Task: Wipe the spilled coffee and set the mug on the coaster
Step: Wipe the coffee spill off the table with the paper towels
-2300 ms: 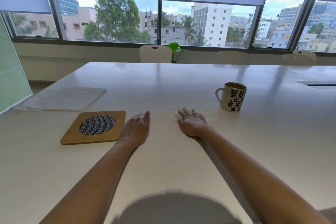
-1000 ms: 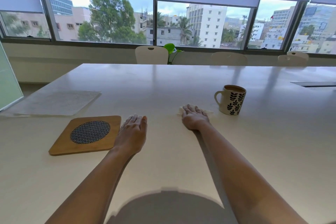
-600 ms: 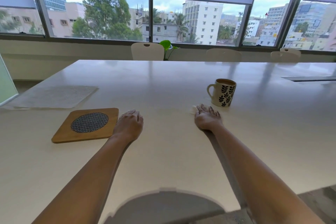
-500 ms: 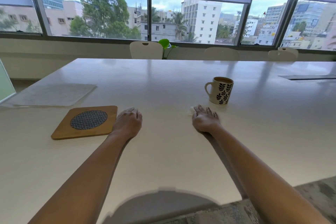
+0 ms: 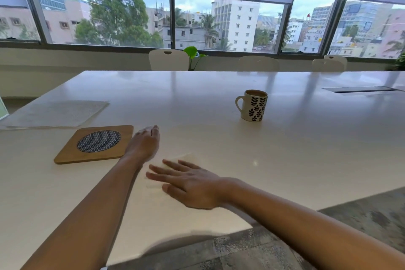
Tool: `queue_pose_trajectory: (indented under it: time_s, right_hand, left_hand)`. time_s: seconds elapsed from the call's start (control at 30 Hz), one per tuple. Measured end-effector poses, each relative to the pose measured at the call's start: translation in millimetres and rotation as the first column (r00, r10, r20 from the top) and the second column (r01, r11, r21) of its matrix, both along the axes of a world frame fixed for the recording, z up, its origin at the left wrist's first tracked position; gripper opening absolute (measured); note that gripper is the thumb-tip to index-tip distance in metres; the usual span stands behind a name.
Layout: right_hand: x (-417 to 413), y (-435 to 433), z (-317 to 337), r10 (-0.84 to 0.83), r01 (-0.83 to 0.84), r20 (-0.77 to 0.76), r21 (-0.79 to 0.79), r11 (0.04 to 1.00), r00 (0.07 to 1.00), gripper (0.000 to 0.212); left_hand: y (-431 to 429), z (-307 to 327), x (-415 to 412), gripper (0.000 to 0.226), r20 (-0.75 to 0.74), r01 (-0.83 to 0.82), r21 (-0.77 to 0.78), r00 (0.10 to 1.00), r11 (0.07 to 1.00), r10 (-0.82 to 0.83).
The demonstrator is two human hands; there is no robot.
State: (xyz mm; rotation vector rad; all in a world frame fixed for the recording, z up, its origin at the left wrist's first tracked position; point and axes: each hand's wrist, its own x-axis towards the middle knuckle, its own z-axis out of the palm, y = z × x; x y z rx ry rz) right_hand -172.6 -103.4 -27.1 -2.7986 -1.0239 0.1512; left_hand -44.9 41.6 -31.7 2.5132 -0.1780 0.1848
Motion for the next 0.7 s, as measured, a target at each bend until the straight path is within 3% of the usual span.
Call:
queue_pose_trajectory:
  time_s: [0.13,0.33,0.4,0.47,0.7]
  right_hand:
    - [-6,-46,-3,-0.024,0.024,-0.003,0.019,1.0,1.0,0.047]
    - [35,-131,-3,-0.431,0.43,0.001,-0.039,0.902,0.903,0.048]
    - [50,-131,-2,-0.477,0.476,-0.012,-0.049,0.878,0.879,0.048]
    - [58,-112,-4,-0.436,0.435,-0.014,-0.041,0.899,0.9,0.049]
    - [78,-17,-9,-0.062,0.062,0.0,-0.03,0.998,0.998,0.049]
  left_hand:
    - [1,1,1,0.049,-0.006,-0.005,-0.003,1.0,1.0,0.005]
    - [-1,0,3,0.048,-0.023,-0.001,0.023,1.0,1.0,0.002]
    - [-1,0,5,0.049,-0.022,-0.002,0.043,1.0,0.999,0.003]
    - [-1,-2,6,0.052,-0.007,-0.012,0.045,1.0,0.999,0.012]
    - [0,-4,8,0.065,0.012,0.006,0.059,1.0,0.998,-0.006]
